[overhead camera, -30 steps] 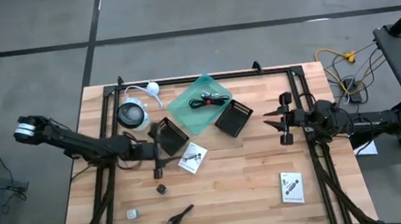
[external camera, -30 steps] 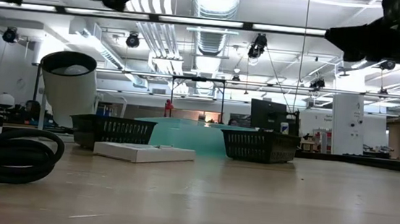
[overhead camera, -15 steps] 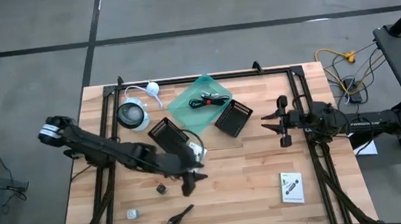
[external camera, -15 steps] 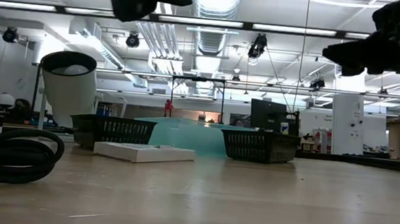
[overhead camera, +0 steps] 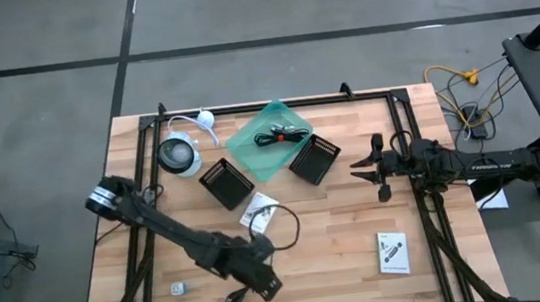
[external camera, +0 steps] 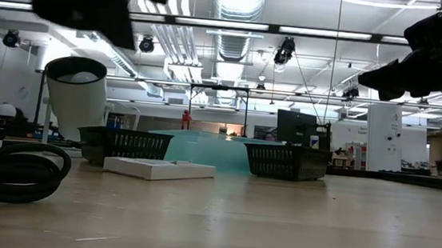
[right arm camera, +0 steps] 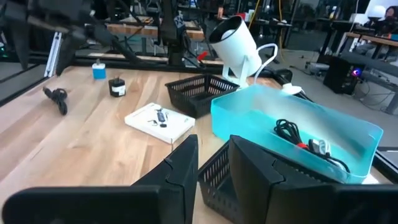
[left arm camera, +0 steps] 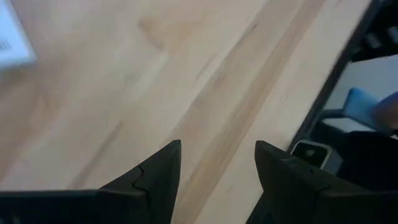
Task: Pick and place items into bin
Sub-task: Put the black charger cable into the green bin
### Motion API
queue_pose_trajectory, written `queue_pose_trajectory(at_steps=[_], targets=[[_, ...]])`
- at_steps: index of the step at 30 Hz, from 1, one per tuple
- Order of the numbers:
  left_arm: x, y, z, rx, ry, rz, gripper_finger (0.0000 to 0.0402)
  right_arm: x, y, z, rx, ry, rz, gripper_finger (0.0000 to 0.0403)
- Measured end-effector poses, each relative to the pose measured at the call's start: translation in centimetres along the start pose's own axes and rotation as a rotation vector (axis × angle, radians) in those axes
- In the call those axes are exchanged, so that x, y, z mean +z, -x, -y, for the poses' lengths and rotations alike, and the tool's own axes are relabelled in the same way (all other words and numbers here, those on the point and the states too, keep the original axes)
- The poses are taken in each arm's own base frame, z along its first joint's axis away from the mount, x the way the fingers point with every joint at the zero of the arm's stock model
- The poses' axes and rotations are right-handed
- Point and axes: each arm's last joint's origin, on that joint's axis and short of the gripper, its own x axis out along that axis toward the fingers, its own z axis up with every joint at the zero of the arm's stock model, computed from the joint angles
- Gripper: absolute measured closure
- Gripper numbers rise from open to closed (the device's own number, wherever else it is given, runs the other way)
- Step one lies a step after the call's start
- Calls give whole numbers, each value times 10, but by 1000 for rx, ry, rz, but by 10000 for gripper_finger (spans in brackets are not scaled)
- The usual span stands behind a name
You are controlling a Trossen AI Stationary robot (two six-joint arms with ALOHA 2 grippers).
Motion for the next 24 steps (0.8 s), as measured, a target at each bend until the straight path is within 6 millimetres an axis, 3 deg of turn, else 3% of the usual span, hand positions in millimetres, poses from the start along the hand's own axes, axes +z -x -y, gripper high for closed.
queue_pose_trajectory(at_steps=[10, 24], targets=[[-26, -45, -10, 142, 44, -198, 213, 0, 0, 0, 3, 2, -3, 321], [-34, -56, -20, 198, 35, -237, 213, -1, 0, 0, 5, 5, -11, 325]])
